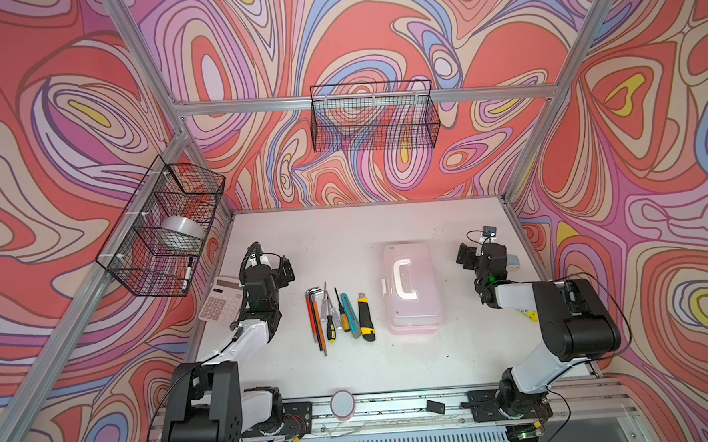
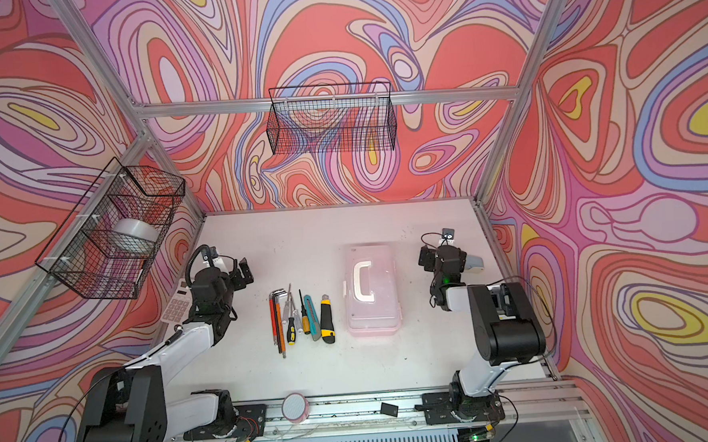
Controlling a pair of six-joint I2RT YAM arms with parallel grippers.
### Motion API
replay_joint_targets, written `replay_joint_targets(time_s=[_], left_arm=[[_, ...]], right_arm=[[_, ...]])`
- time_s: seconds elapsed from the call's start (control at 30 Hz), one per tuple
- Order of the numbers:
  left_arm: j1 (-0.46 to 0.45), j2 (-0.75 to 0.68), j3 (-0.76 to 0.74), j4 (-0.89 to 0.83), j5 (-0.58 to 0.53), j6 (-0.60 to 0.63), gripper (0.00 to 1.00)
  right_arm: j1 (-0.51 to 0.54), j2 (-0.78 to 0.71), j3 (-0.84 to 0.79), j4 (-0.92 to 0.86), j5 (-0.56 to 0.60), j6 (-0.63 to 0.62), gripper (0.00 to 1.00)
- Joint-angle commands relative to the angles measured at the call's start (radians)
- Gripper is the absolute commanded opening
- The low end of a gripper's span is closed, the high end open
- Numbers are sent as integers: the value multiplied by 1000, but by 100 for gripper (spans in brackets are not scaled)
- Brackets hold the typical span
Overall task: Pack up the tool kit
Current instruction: 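Reach the left gripper to the box latch while the right gripper reaches the lid edge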
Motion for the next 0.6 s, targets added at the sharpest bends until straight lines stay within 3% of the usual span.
replay_joint_targets(time_s=[0.0,0.07,0.13,0.2,0.27,0.37,0.43,0.57], left_arm=[[-4,-14,115,-284,62,-190,100],[-11,8,203,-427,140,-218,100],[-33,14,224,-457,204,-238,100],[-59,0,220,-461,241,-293,100],[-64,-12,215,-454,363,-349,100],[-102,-16,228,-484,498,-372,99],[-166,-17,235,-496,529,-363,98],[-277,20,275,-533,606,-395,98]], right_arm=[[-4,-116,121,-333,131,137,98],[-2,-160,204,-520,95,207,98],[14,-201,261,-655,76,256,98],[32,-249,308,-776,-6,296,94],[72,-294,372,-921,-87,341,85],[204,-327,472,-1081,-153,389,67],[299,-317,527,-1163,-203,434,55],[461,-268,577,-1260,-260,508,55]])
